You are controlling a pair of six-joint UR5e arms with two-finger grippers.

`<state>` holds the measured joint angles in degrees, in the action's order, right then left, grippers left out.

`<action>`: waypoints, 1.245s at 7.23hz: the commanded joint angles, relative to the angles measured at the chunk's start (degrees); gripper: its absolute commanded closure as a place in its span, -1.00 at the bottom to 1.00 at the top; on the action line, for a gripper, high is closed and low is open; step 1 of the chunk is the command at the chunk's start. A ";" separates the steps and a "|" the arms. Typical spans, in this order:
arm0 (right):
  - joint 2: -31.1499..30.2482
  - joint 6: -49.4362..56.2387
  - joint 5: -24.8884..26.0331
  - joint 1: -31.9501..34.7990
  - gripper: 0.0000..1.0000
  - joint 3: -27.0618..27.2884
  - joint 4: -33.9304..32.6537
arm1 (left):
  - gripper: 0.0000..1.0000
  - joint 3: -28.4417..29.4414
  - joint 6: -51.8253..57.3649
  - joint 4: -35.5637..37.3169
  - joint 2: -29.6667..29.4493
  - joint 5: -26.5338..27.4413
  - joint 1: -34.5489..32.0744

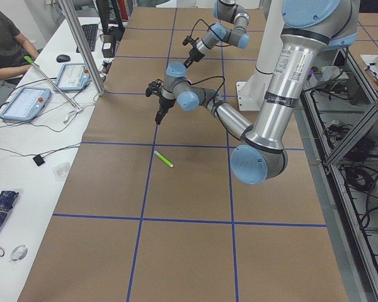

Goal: Collect pens into pen holder
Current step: 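Grasp the green marker with the left gripper while the right arm withdraws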

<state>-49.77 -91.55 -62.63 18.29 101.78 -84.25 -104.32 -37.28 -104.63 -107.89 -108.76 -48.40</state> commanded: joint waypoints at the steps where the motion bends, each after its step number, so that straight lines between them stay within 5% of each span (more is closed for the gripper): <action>1: -1.54 0.84 -6.05 2.52 -1.00 4.18 0.05 | -0.98 4.53 15.04 0.65 1.54 -9.48 -6.49; 4: -10.66 12.20 -42.18 23.47 -1.00 7.56 0.75 | -0.89 13.59 28.49 2.83 2.43 -14.29 -9.96; 5: -13.83 18.45 -49.70 28.24 -1.00 7.03 0.66 | -0.85 15.36 32.23 9.64 -1.15 -15.16 -9.00; 7: -15.00 23.93 -62.11 34.51 -1.00 3.79 0.57 | -0.86 16.34 37.45 13.22 -2.23 -15.78 -8.29; 9: -16.93 25.37 -64.11 35.41 -1.00 3.87 0.84 | -0.69 22.04 37.89 12.52 -5.47 -18.07 -6.28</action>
<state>-65.81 -67.21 -125.07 52.86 105.82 -83.49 -85.04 0.12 -92.08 -111.45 -126.04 -55.98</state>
